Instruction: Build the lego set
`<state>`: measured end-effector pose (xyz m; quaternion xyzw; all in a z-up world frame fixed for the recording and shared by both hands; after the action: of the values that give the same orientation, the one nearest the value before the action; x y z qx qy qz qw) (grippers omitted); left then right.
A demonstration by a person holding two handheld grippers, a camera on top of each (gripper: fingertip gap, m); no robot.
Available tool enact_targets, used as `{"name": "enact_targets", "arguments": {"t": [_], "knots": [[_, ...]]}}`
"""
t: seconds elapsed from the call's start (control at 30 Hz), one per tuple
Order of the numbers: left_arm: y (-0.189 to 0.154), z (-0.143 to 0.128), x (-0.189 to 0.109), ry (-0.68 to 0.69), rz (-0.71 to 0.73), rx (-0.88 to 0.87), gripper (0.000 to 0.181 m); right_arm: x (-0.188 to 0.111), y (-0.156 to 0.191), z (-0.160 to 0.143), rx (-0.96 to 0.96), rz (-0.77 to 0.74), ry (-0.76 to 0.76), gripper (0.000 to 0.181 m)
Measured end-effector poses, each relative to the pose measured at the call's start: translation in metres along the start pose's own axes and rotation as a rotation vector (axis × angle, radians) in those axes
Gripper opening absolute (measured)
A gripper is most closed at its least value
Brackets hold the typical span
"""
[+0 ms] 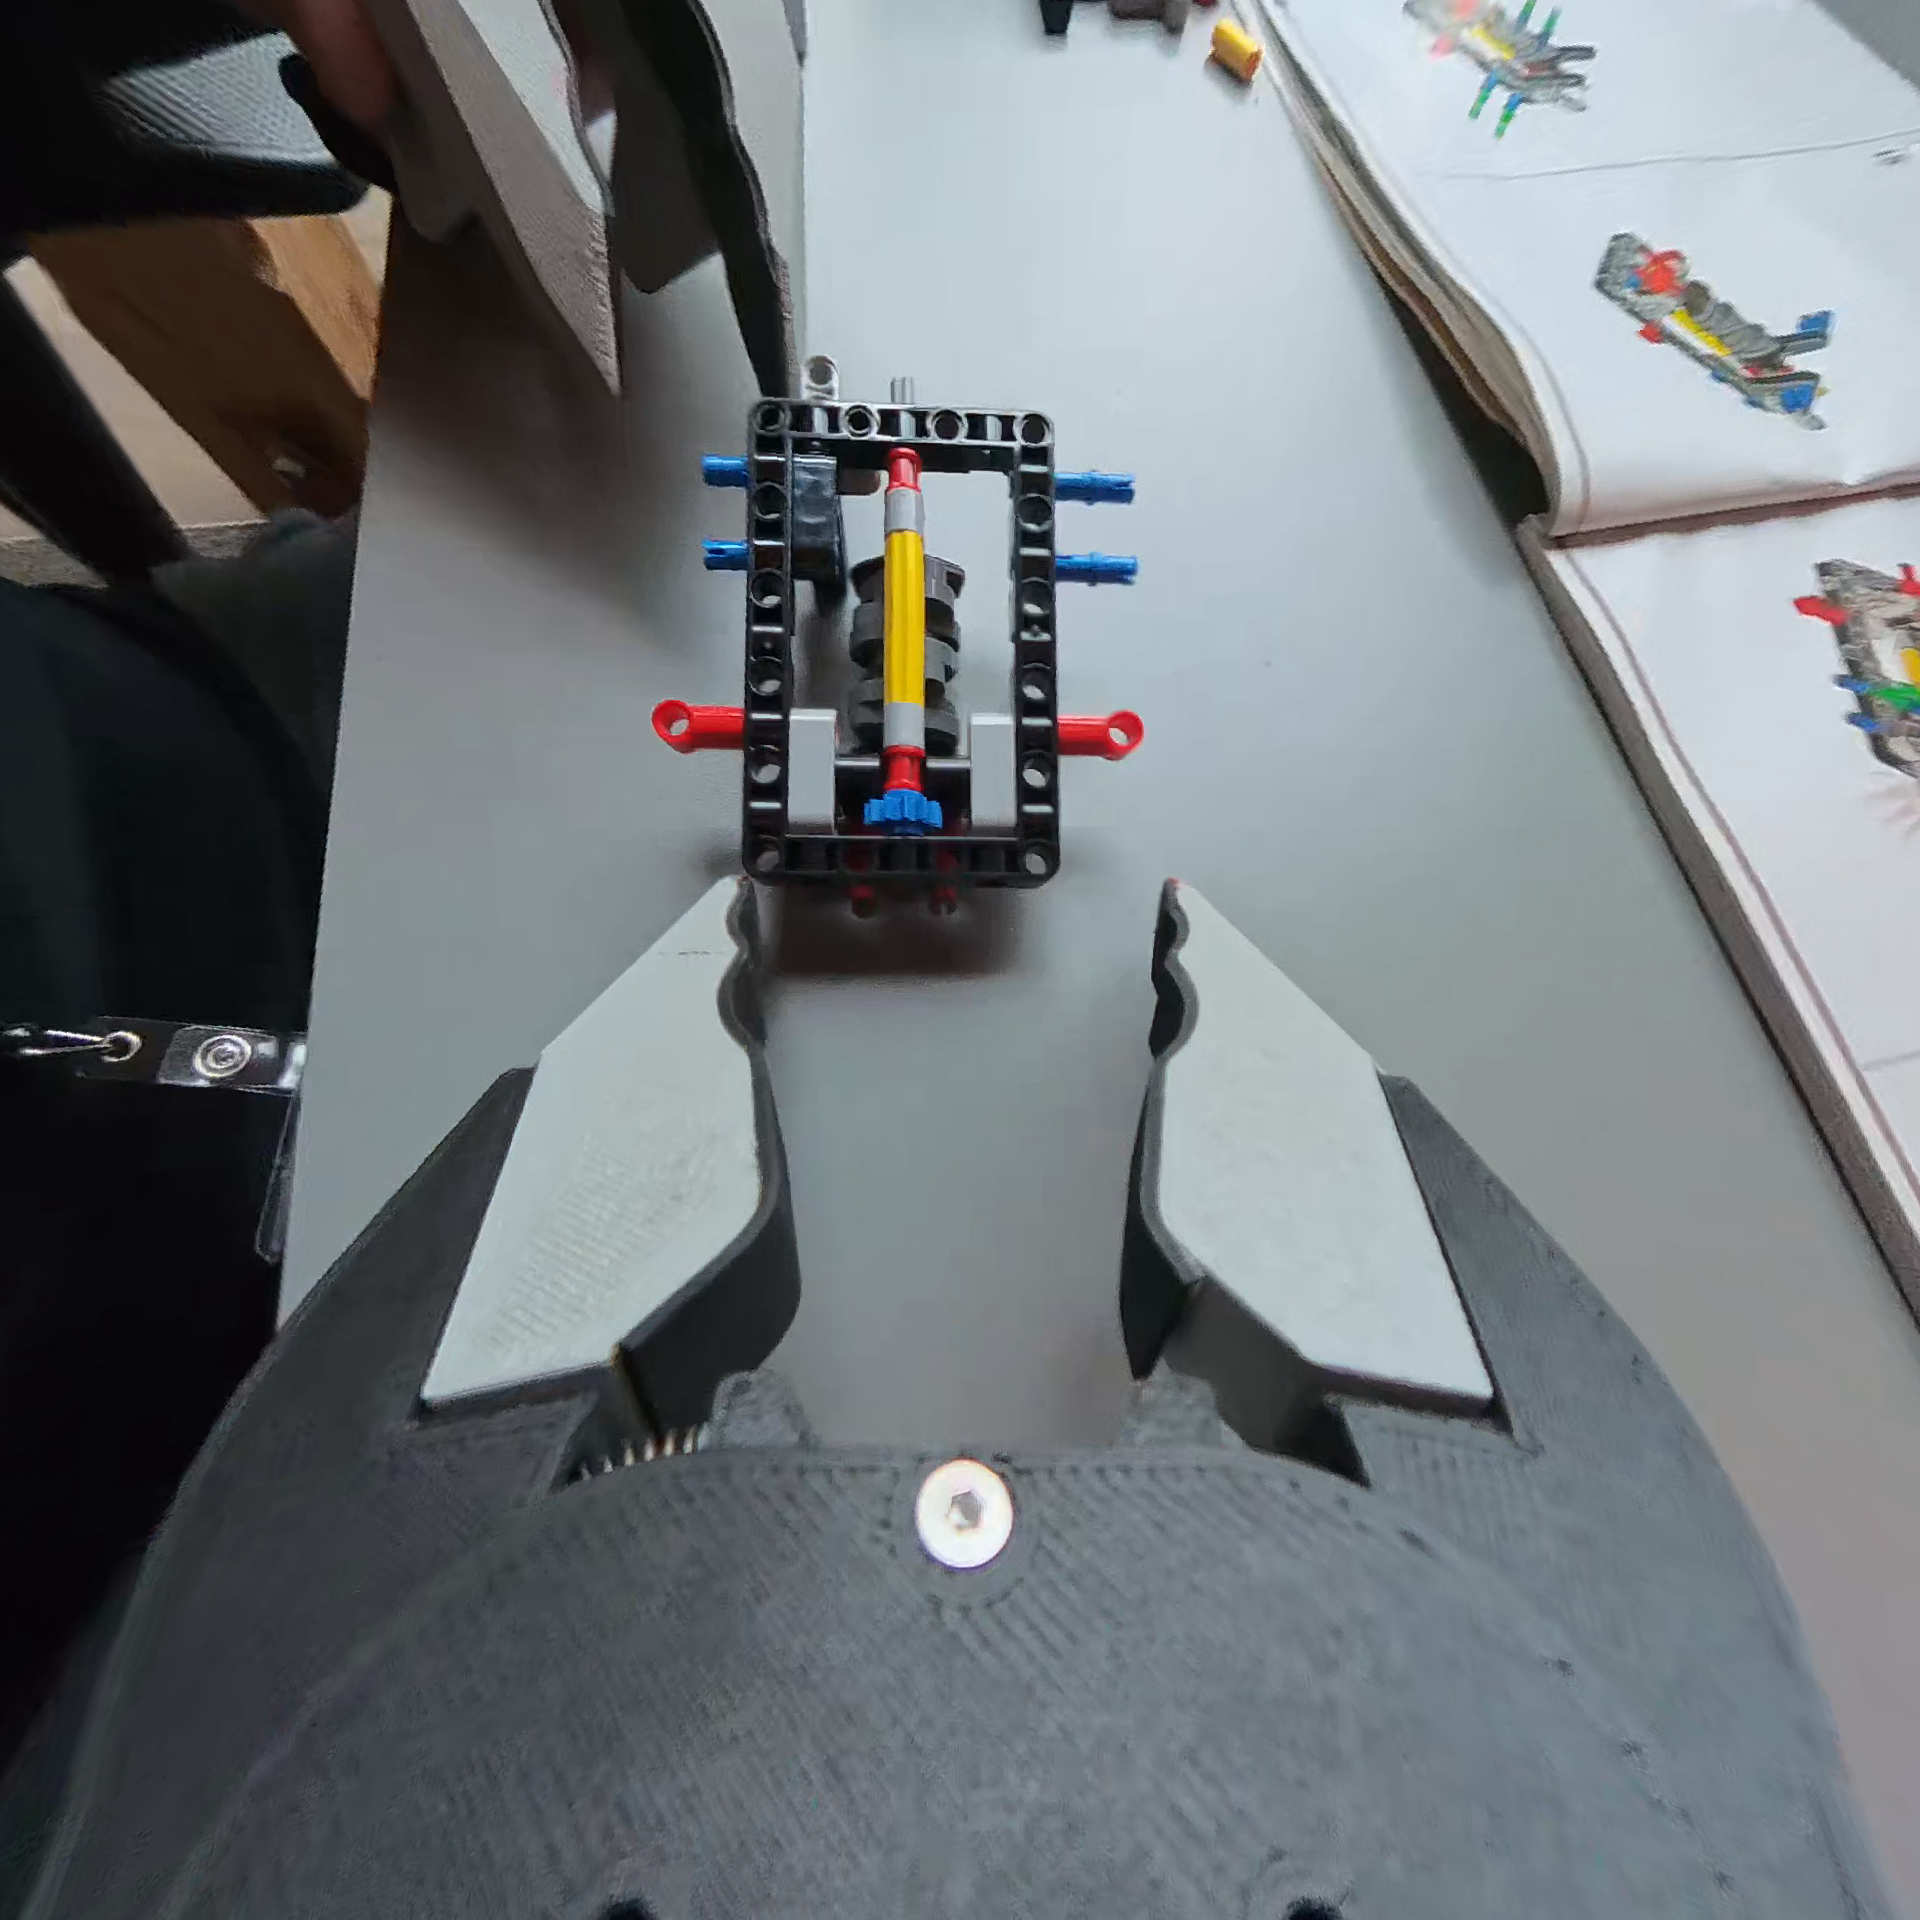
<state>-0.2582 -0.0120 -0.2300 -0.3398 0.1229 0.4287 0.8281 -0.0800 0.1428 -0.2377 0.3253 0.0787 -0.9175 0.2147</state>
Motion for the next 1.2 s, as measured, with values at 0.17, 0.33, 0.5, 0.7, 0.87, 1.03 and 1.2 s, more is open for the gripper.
{"name": "enact_targets", "arguments": {"t": [0.17,0.33,0.5,0.7,0.87,1.03,1.2], "knots": [[0.001,0.006,0.011,0.03,0.053,0.048,0.028,0.009,0.009,0.003,-0.015,0.088,0.058,0.059],[0.03,0.027,0.008,0.03,0.189,0.107,0.024,0.018,0.049,0.011,-0.044,0.111,0.047,0.055],[0.07,0.052,0.001,-0.024,0.29,0.068,0.026,0.04,0.079,0.04,-0.076,0.136,-0.018,0.053],[0.061,0.035,-0.099,-0.061,0.52,0.136,0.03,0.006,0.084,0.035,-0.051,0.121,-0.102,0.052],[0.057,-0.015,-0.168,-0.018,0.649,0.043,0.04,-0.026,0.054,0.001,-0.001,-0.04,-0.149,0.044],[0.07,-0.056,-0.181,0.055,0.736,-0.025,0.021,-0.042,0.019,-0.021,0.017,-0.208,-0.074,0.045],[0.08,-0.052,-0.188,-0.083,0.724,-0.044,0.029,-0.047,0.0,-0.028,0.077,-0.242,-0.094,0.042]]}}
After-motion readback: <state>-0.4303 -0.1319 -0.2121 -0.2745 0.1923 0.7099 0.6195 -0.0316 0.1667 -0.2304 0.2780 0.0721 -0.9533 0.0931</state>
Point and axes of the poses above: each gripper's, where its closed fingertips meet, x out along the fingers, z out of its top, y = z × x across the jaws, the point moved 9 cm from there along -x, back along the fingers, and after that the axes turned 4 degrees about z, right-handed, at the moved point
